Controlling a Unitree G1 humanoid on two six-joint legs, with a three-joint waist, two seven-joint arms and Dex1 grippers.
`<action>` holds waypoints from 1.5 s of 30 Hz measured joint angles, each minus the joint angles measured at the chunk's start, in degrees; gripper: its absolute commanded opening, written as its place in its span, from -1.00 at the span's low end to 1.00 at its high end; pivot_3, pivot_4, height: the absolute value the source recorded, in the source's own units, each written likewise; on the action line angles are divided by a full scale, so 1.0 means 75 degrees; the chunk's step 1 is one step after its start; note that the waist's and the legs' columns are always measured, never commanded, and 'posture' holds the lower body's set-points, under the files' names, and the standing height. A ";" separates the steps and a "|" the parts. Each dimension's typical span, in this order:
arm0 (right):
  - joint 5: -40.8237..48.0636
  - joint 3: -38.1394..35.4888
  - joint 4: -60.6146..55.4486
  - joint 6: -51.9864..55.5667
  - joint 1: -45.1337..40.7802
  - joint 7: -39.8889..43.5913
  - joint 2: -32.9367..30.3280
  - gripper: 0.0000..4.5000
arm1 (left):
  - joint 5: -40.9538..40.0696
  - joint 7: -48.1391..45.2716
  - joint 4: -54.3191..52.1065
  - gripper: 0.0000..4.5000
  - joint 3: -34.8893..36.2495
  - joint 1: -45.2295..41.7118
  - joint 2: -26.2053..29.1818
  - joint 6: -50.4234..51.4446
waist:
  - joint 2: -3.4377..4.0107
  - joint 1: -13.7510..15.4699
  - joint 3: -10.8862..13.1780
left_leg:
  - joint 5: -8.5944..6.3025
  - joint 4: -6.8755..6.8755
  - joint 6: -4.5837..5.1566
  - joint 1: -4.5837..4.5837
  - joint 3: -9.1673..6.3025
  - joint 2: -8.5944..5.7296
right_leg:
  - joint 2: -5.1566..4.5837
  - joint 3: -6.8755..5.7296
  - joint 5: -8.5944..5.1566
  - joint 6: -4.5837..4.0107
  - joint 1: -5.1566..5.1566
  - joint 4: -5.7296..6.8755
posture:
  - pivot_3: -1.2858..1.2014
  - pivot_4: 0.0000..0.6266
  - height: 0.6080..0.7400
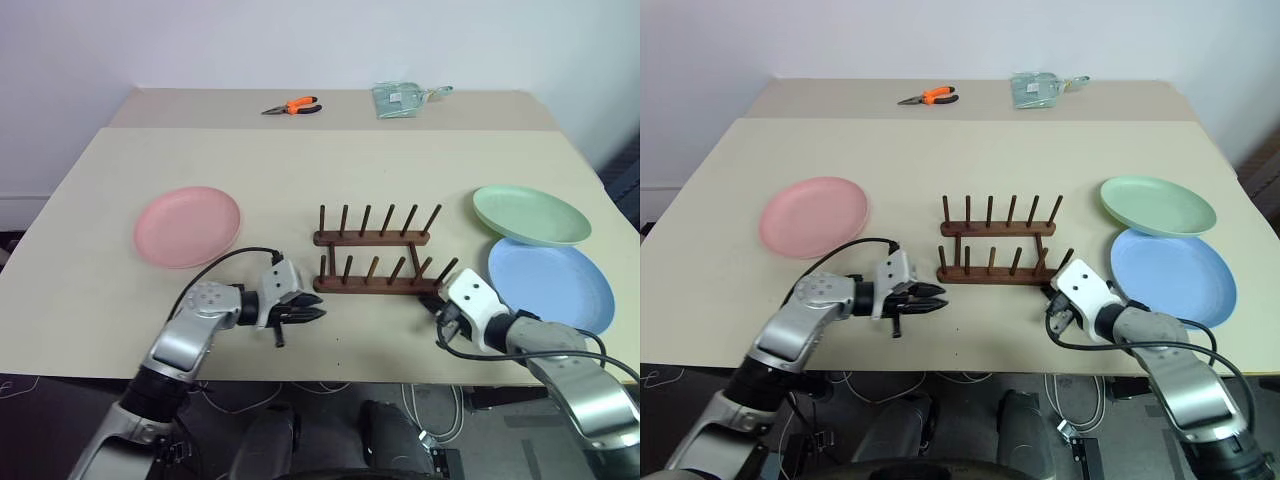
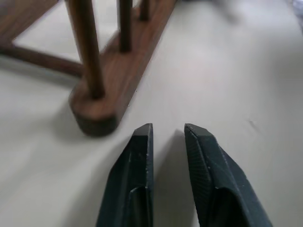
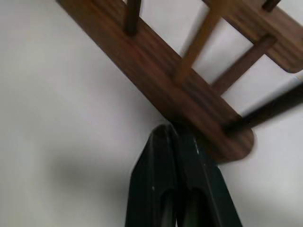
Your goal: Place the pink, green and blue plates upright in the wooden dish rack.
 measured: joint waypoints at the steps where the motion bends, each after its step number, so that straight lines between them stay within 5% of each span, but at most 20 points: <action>1: -0.0130 0.0097 0.0200 -0.0075 -0.0196 -0.0143 0.0176 -1.00 | 0.0091 0.0347 0.0164 -0.55 -0.0012 -0.0132 -0.0219 0.0020 | -0.0004 -0.0014 -0.0002 | 0.0000 0.0004 0.0000 0.0003 0.0000 0.0000 | 0.0004 -0.0001 0.0001 -0.0001 0.0002 0.0004 | 0.03 -0.52 1.00; 10: -0.0960 0.0389 0.2451 -0.0866 -0.1937 -0.1036 0.1042 -1.00 | 0.0363 0.2106 0.1861 -0.55 0.0120 -0.1277 -0.0988 -0.0314 | -0.0004 -0.0058 -0.0006 | 0.0003 -0.0003 -0.0004 0.0025 0.0005 0.0001 | 0.0014 0.0000 0.0021 0.0016 0.0002 0.0023 | 0.03 -0.52 1.00; 14: -0.0862 0.0319 0.2585 -0.0952 -0.2071 -0.0771 0.1052 -0.40 | 0.0327 0.2040 0.1826 -0.46 0.0140 -0.1232 -0.0761 -0.0450 | -0.0004 -0.0097 -0.0006 | 0.0003 -0.0016 -0.0004 0.0029 0.0007 0.0003 | 0.0016 0.0001 0.0026 0.0009 0.0000 0.0022 | 0.03 -0.52 1.00; 16: -0.0699 0.0282 0.2384 -0.0917 -0.2019 -0.0474 0.1005 0.02 | 0.0097 0.1867 0.1560 -0.20 0.0371 -0.1031 -0.0470 -0.0327 | -0.0003 -0.0181 -0.0005 | 0.0003 -0.0026 -0.0004 0.0031 0.0007 0.0007 | 0.0018 0.0001 0.0035 -0.0008 -0.0006 0.0024 | 0.03 -0.52 1.00; 19: -0.0475 0.0209 0.1824 -0.0889 -0.1788 -0.0098 0.0937 0.81 | -0.0545 0.1802 0.1292 0.55 0.1217 -0.0821 -0.0157 0.0187 | 0.0001 -0.0256 0.0001 | 0.0003 -0.0025 -0.0004 0.0020 0.0003 0.0010 | 0.0022 0.0001 0.0035 -0.0008 -0.0022 0.0032 | 0.03 -0.52 1.00; 20: -0.0458 0.0211 0.1704 -0.0887 -0.1754 -0.0028 0.0932 0.94 | -0.0696 0.1925 0.1252 0.69 0.1479 -0.0834 -0.0153 0.0278 | 0.0001 -0.0252 0.0002 | 0.0004 -0.0023 -0.0006 0.0013 -0.0001 0.0009 | 0.0022 -0.0001 0.0035 -0.0007 -0.0026 0.0033 | 0.03 -0.52 1.00; 21: -0.0436 0.0228 0.1466 -0.0887 -0.1684 0.0091 0.0906 0.95 | -0.0947 0.2350 0.1233 0.94 0.2002 -0.0962 -0.0242 0.0440 | -0.0001 -0.0237 0.0008 | 0.0006 -0.0018 -0.0009 0.0004 -0.0006 0.0009 | 0.0023 -0.0002 0.0035 -0.0006 -0.0032 0.0035 | 0.03 -0.52 1.00; 22: -0.0418 0.0281 0.1262 -0.0888 -0.1660 0.0191 0.0900 0.95 | -0.1095 0.2810 0.1238 0.98 0.2519 -0.1211 -0.0258 0.0552 | -0.0011 -0.0231 0.0014 | 0.0009 -0.0014 -0.0015 -0.0004 -0.0016 0.0009 | 0.0025 -0.0009 0.0033 0.0000 -0.0036 0.0034 | 0.03 -0.52 1.00; 26: -0.0360 0.0493 0.0848 -0.0884 -0.1728 0.0476 0.0907 0.95 | -0.1293 0.5144 0.1176 0.98 0.4430 -0.2486 -0.0245 0.1026 | -0.0016 -0.0221 0.0012 | 0.0010 -0.0018 -0.0018 0.0004 -0.0018 -0.0001 | 0.0015 -0.0011 0.0018 0.0026 -0.0020 0.0021 | 0.03 -0.52 1.00; 31: -0.0202 0.0473 0.0852 -0.0841 -0.2112 0.0751 0.0894 0.97 | -0.0997 0.7819 0.1270 0.99 0.5990 -0.2284 -0.0276 0.2212 | -0.0019 -0.0268 0.0014 | 0.0010 -0.0027 -0.0018 0.0006 -0.0013 0.0002 | 0.0024 -0.0005 0.0032 0.0005 -0.0033 0.0027 | 0.03 -0.52 1.00; 37: 0.0355 0.0343 0.0846 -0.0519 -0.2387 0.1297 0.0728 0.97 | -0.1884 0.8942 0.0343 0.99 0.7704 -0.1769 -0.1079 0.3703 | -0.0038 -0.0094 0.0012 | 0.0010 -0.0012 -0.0021 -0.0006 -0.0020 -0.0006 | 0.0014 -0.0011 0.0033 0.0003 -0.0023 0.0022 | 0.03 -0.52 1.00; 40: 0.0258 0.0349 0.0870 -0.0660 -0.2466 0.1250 0.0719 1.00 | -0.2680 0.9236 -0.0109 0.60 0.8389 -0.1709 -0.1755 0.4267 | -0.0046 -0.0037 0.0014 | 0.0010 -0.0011 -0.0022 -0.0007 -0.0022 -0.0005 | 0.0014 -0.0016 0.0032 0.0003 -0.0024 0.0025 | 0.03 -0.52 1.00; 45: 0.0090 0.0347 0.0873 -0.0857 -0.2534 0.1133 0.0677 1.00 | -0.3517 0.9571 -0.0039 -0.51 0.8809 -0.1982 -0.2073 0.4631 | -0.0047 -0.0036 0.0013 | 0.0013 -0.0014 -0.0027 -0.0005 -0.0021 -0.0006 | 0.0015 -0.0017 0.0032 0.0003 -0.0024 0.0026 | 0.03 -0.52 1.00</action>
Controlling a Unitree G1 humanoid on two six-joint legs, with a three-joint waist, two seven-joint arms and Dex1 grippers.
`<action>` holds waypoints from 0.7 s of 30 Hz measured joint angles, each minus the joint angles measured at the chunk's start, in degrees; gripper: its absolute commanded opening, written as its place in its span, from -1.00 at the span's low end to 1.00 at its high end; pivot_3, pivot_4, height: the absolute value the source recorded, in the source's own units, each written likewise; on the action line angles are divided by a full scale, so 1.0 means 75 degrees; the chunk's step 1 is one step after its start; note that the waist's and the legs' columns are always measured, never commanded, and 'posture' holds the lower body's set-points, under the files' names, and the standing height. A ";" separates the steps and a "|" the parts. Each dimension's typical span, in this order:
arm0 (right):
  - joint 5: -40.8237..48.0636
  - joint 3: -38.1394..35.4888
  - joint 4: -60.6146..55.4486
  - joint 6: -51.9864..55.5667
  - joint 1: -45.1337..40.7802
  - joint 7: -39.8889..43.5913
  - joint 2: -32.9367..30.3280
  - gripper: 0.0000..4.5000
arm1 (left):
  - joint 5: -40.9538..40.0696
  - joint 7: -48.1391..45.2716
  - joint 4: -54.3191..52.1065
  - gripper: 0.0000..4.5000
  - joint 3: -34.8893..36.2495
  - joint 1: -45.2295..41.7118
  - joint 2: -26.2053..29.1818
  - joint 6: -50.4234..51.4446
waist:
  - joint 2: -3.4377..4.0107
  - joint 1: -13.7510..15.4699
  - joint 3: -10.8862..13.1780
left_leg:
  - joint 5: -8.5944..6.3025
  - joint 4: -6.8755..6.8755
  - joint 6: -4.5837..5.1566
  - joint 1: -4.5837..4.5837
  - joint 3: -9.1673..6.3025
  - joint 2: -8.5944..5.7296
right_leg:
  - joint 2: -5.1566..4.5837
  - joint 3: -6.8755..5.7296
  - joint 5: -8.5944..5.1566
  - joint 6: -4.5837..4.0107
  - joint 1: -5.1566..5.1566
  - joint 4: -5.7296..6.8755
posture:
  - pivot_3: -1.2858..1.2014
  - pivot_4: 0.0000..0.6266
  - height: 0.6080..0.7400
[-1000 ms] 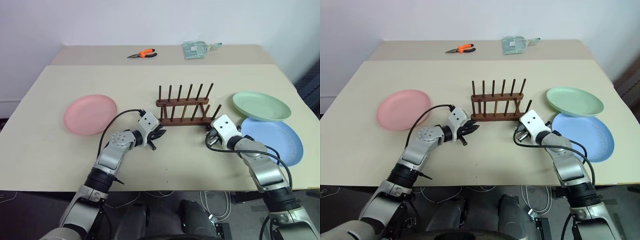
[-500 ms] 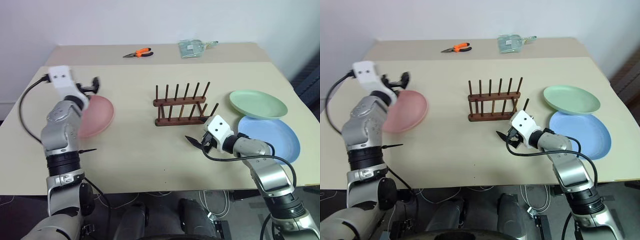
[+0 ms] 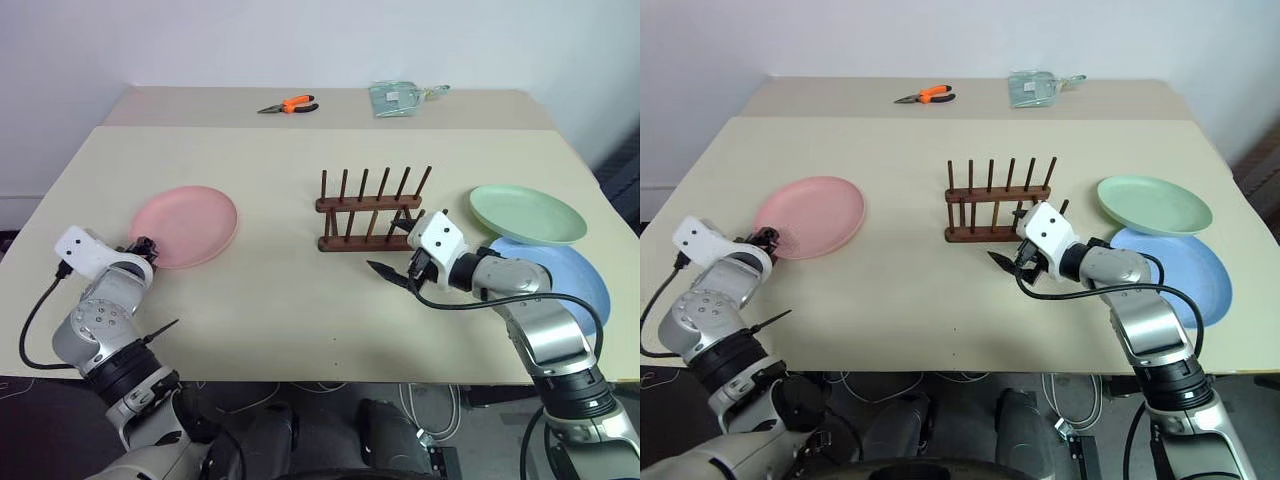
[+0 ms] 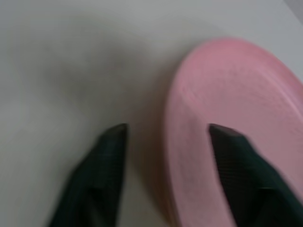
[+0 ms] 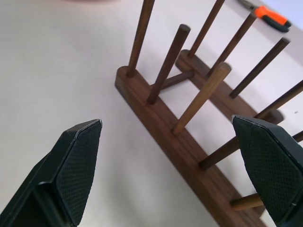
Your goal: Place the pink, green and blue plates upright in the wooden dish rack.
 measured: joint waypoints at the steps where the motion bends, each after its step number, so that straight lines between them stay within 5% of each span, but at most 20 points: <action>1: 0.0004 -0.0007 -0.0011 0.0000 -0.0025 -0.0001 -0.0011 1.00 | -0.0130 0.0059 0.0144 -0.74 0.0019 -0.0080 -0.0022 0.0014 | 0.0000 -0.0006 0.0000 | 0.0000 0.0000 0.0000 0.0000 0.0002 -0.0001 | 0.0000 0.0001 0.0000 0.0000 0.0000 -0.0001 | 0.03 -0.52 1.00; 2: 0.0033 -0.0030 -0.0025 0.0015 -0.0047 0.0003 -0.0025 1.00 | -0.0206 0.0067 0.0231 -0.99 0.0004 -0.0124 -0.0035 0.0030 | -0.0001 -0.0012 0.0001 | 0.0000 0.0000 0.0000 0.0000 0.0002 -0.0001 | 0.0000 0.0001 0.0000 0.0000 0.0000 -0.0002 | 0.03 -0.52 1.00; 9: 0.0382 -0.0470 -0.0689 0.0361 -0.0833 0.0092 -0.0259 1.00 | -0.0129 -0.1374 0.0034 -0.99 -0.1953 -0.0194 0.0374 -0.1050 | -0.0008 -0.0015 0.0007 | 0.0001 -0.0003 -0.0002 -0.0007 0.0007 0.0001 | 0.0002 0.0002 0.0003 -0.0005 -0.0008 -0.0005 | 0.03 -0.52 1.00; 15: -0.0656 0.0872 -0.0975 -0.0646 -0.2087 0.0134 -0.0229 1.00 | 0.0096 -0.2362 -0.0575 -0.99 -0.3932 -0.1154 0.0588 -0.1848 | -0.0008 -0.0032 0.0007 | 0.0002 -0.0007 -0.0003 -0.0008 0.0009 0.0001 | 0.0002 0.0003 0.0003 -0.0004 -0.0008 -0.0015 | 0.03 -0.52 1.00; 21: -0.2434 0.2199 0.0428 -0.2059 -0.2911 -0.0137 0.0023 1.00 | -0.0134 -0.2398 -0.1037 -0.99 -0.4776 -0.1611 -0.0009 -0.1828 | -0.0011 -0.0067 0.0009 | 0.0002 -0.0009 -0.0003 -0.0008 0.0011 0.0001 | 0.0002 0.0006 0.0004 -0.0005 -0.0011 -0.0016 | 0.03 -0.52 1.00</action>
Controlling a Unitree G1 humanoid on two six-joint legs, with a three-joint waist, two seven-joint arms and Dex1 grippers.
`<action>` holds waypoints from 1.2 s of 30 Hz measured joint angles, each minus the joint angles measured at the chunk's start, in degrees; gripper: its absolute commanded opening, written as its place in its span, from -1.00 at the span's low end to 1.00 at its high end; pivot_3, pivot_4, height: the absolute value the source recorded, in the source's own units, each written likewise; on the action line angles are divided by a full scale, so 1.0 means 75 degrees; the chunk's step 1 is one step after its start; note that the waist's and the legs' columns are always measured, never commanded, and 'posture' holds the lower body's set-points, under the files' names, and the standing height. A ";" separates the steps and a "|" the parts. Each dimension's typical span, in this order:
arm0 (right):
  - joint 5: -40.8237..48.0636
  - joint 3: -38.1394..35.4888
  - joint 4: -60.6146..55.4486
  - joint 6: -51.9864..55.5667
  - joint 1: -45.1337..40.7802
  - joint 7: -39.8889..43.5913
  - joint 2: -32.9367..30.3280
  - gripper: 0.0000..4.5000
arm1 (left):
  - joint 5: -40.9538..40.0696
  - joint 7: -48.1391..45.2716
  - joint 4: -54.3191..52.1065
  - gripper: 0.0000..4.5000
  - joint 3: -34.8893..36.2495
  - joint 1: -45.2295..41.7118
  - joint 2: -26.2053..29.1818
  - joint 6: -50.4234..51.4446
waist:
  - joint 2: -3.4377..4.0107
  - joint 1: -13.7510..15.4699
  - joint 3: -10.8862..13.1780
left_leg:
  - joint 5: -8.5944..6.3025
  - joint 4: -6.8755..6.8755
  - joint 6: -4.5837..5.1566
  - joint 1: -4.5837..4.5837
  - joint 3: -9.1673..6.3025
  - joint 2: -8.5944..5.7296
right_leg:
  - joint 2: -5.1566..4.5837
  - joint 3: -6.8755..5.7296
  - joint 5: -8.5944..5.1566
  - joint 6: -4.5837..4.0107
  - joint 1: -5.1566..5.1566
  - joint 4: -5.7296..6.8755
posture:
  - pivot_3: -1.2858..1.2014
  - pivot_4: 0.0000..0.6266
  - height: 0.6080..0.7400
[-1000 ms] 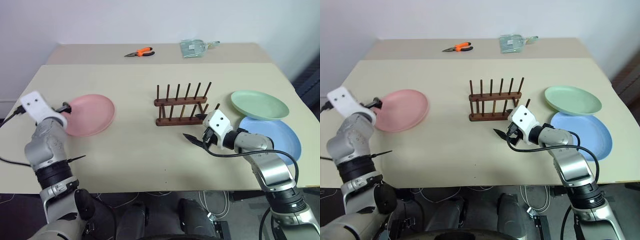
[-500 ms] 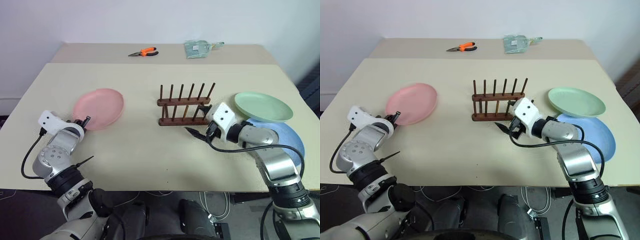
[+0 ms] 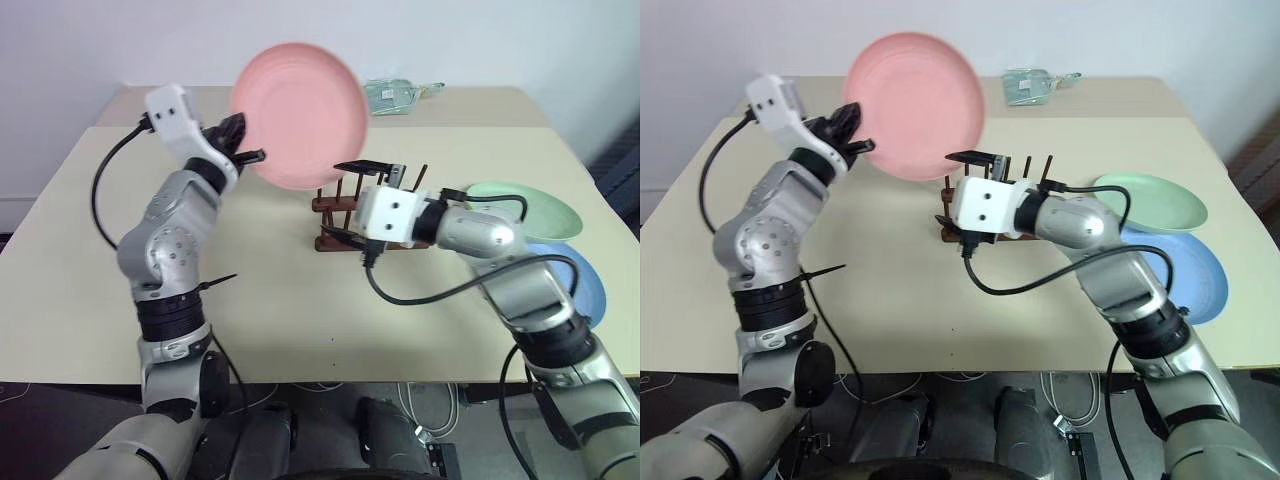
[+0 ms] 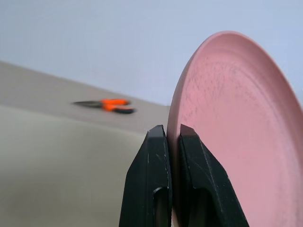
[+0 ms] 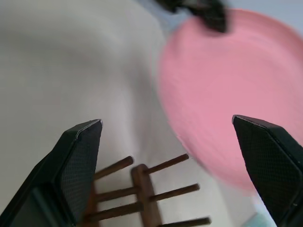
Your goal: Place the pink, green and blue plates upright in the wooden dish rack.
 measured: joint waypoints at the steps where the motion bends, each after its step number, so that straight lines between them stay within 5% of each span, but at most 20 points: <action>1: -0.0225 0.0071 0.0224 -0.0177 -0.0004 -0.0106 0.0033 0.89 | -0.0055 -0.0004 -0.0107 -1.00 -0.0085 -0.0012 -0.0020 0.0038 | 0.0000 0.0000 0.0000 | 0.0001 -0.0001 -0.0001 0.0000 0.0000 0.0000 | 0.0000 0.0001 0.0000 0.0000 -0.0002 0.0000 | 0.03 -0.52 1.00; 3: -0.0576 0.0092 0.0695 -0.0474 -0.0012 -0.0389 0.0156 0.62 | -0.0140 0.0029 -0.0251 -1.00 -0.0125 -0.0008 -0.0021 0.0150 | 0.0001 -0.0008 0.0000 | 0.0004 -0.0003 -0.0007 0.0000 0.0002 0.0000 | 0.0000 0.0004 0.0000 -0.0001 -0.0007 0.0002 | 0.03 -0.52 1.00; 10: -0.1312 0.0034 0.1148 -0.1051 -0.0070 -0.0799 0.0181 -0.87 | -0.0351 0.0117 -0.0436 -1.00 -0.0118 0.0400 0.0020 0.0578 | 0.0001 -0.0039 0.0001 | 0.0003 -0.0003 -0.0004 -0.0001 0.0001 0.0000 | 0.0004 0.0005 0.0001 -0.0002 -0.0007 0.0003 | 0.03 -0.52 1.00; 11: -0.1449 0.0058 0.1148 -0.1182 -0.0068 -0.0795 0.0175 -1.00 | -0.0428 0.0115 -0.0444 -0.68 -0.0064 0.0407 0.0027 0.0591 | 0.0001 -0.0044 0.0001 | 0.0002 -0.0003 -0.0003 -0.0001 0.0000 0.0000 | 0.0004 0.0004 0.0001 -0.0002 -0.0006 0.0004 | 0.03 -0.52 1.00; 17: -0.1748 -0.0112 0.1228 -0.1324 -0.0056 -0.0904 0.0144 -1.00 | -0.1398 0.0518 -0.0328 0.49 0.0727 0.0201 -0.0709 0.0400 | -0.0006 0.0013 0.0006 | 0.0001 0.0001 -0.0001 -0.0002 -0.0003 0.0000 | 0.0003 0.0003 0.0001 -0.0002 -0.0001 -0.0002 | 0.03 -0.52 1.00; 20: -0.1449 -0.0625 0.0954 -0.1297 0.0122 -0.0889 0.0087 -1.00 | -0.1597 0.0819 -0.0083 0.49 0.1241 -0.0227 -0.0591 -0.0174 | -0.0008 0.0018 0.0008 | 0.0004 -0.0005 -0.0005 0.0000 0.0000 0.0001 | 0.0004 0.0005 0.0001 -0.0002 -0.0003 -0.0003 | 0.03 -0.52 1.00; 24: 0.0437 -0.2283 0.0255 -0.0016 0.0593 -0.0537 0.0222 -1.00 | -0.0784 0.0030 0.0101 0.49 0.0779 0.0248 0.0772 -0.0744 | -0.0005 0.0003 0.0009 | 0.0001 -0.0006 -0.0001 0.0001 0.0003 0.0001 | 0.0008 0.0011 0.0001 -0.0004 -0.0001 -0.0006 | 0.03 -0.52 1.00; 31: 0.5930 -0.5130 -0.1197 0.4101 0.0928 -0.0371 0.0994 -1.00 | -0.0850 -0.3398 -0.0585 0.49 -0.1222 0.2239 0.2135 -0.0733 | 0.0011 0.0021 0.0018 | -0.0004 -0.0007 0.0011 -0.0003 -0.0001 0.0009 | 0.0008 0.0010 -0.0010 -0.0036 -0.0002 -0.0009 | 0.03 -0.52 1.00; 36: 0.6802 -0.5472 -0.1074 0.4972 0.1267 -0.0594 0.0791 -1.00 | -0.1400 -0.4905 -0.1559 0.49 -0.1961 0.2857 0.2590 -0.0576 | 0.0027 -0.0001 0.0024 | -0.0005 -0.0009 0.0012 0.0000 0.0006 0.0013 | 0.0008 0.0010 -0.0012 -0.0040 -0.0002 -0.0006 | 0.03 -0.52 1.00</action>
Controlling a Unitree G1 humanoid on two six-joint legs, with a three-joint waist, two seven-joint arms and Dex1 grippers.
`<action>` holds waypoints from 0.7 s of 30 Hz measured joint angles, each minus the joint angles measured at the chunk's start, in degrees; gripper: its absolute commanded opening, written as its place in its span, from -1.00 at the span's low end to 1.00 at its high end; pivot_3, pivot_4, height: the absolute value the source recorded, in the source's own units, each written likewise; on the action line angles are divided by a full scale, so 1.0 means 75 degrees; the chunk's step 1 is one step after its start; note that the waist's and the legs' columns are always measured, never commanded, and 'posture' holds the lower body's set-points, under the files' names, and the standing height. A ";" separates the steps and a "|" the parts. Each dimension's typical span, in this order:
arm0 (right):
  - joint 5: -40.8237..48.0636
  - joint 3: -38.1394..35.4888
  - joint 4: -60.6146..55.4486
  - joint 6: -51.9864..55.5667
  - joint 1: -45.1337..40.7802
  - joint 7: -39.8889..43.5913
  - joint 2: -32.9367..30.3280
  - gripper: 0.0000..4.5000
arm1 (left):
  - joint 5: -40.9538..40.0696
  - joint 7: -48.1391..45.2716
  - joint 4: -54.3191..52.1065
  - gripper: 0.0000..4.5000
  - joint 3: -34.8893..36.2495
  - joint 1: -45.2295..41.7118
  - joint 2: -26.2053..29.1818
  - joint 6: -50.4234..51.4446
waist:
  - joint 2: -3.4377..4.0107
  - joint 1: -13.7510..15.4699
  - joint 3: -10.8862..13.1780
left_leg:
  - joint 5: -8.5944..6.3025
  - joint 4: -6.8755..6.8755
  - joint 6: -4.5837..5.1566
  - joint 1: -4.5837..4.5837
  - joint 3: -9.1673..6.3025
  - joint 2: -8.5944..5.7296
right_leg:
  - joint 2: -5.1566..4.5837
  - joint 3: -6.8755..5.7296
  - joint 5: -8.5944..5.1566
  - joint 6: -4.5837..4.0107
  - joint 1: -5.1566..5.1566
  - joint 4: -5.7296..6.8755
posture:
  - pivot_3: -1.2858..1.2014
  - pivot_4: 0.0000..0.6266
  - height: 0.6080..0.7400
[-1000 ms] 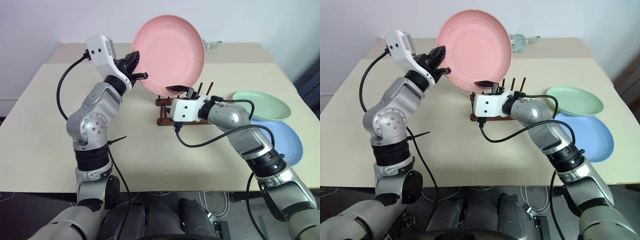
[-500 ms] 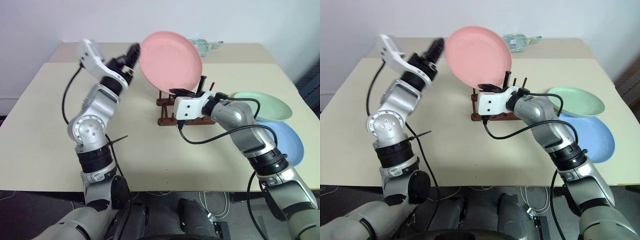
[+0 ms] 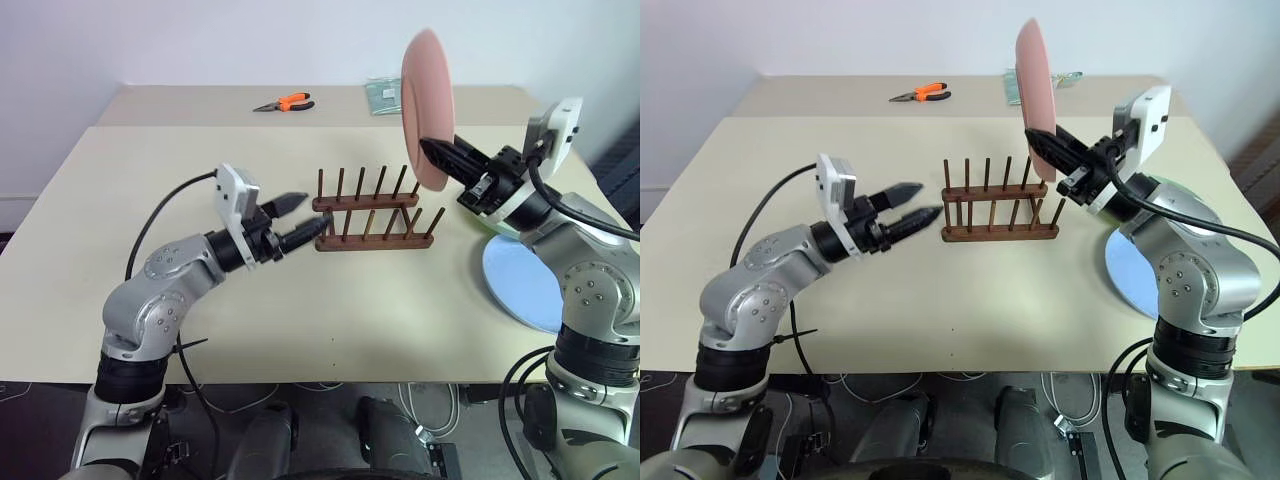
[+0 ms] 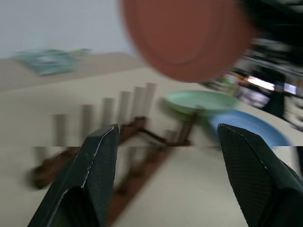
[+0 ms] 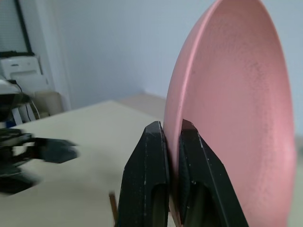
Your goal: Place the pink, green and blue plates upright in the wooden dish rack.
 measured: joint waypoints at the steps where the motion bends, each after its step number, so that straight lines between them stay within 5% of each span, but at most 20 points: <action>1: 0.0107 -0.0035 0.0096 0.0078 0.0026 -0.0036 -0.0001 -1.00 | -0.0070 -0.0077 -0.0068 0.49 -0.0050 0.0017 0.0000 0.0030 | 0.0004 -0.0005 0.0002 | 0.0000 0.0001 0.0000 0.0000 0.0001 0.0000 | 0.0000 0.0001 0.0000 0.0000 0.0000 0.0000 | 0.03 -0.52 1.00; 11: 0.1053 -0.0527 0.1377 0.0545 0.0007 -0.0537 0.0026 -1.00 | -0.0171 -0.0481 -0.0548 0.49 -0.0595 0.0250 0.0287 0.0166 | 0.0007 -0.0003 0.0004 | 0.0000 0.0001 0.0001 -0.0001 0.0003 0.0000 | 0.0000 0.0001 0.0001 0.0002 0.0000 0.0001 | 0.03 -0.52 1.00; 18: 0.0913 -0.0539 0.1614 0.0252 -0.0181 -0.1090 -0.0016 0.33 | 0.0413 -0.0506 -0.0624 0.52 -0.0934 0.0256 0.0370 -0.0020 | 0.0010 0.0008 0.0004 | 0.0000 0.0001 0.0002 -0.0003 0.0005 -0.0001 | 0.0000 0.0002 0.0001 0.0003 -0.0001 -0.0001 | 0.03 -0.52 1.00; 21: 0.0790 -0.0544 0.1538 0.0083 -0.0181 -0.1187 -0.0233 0.33 | 0.0683 -0.0497 -0.0595 0.52 -0.1057 0.0256 0.0360 -0.0147 | 0.0010 0.0023 0.0004 | 0.0000 0.0002 0.0002 -0.0003 0.0005 -0.0001 | -0.0001 0.0002 0.0001 0.0003 0.0000 -0.0004 | 0.03 -0.52 1.00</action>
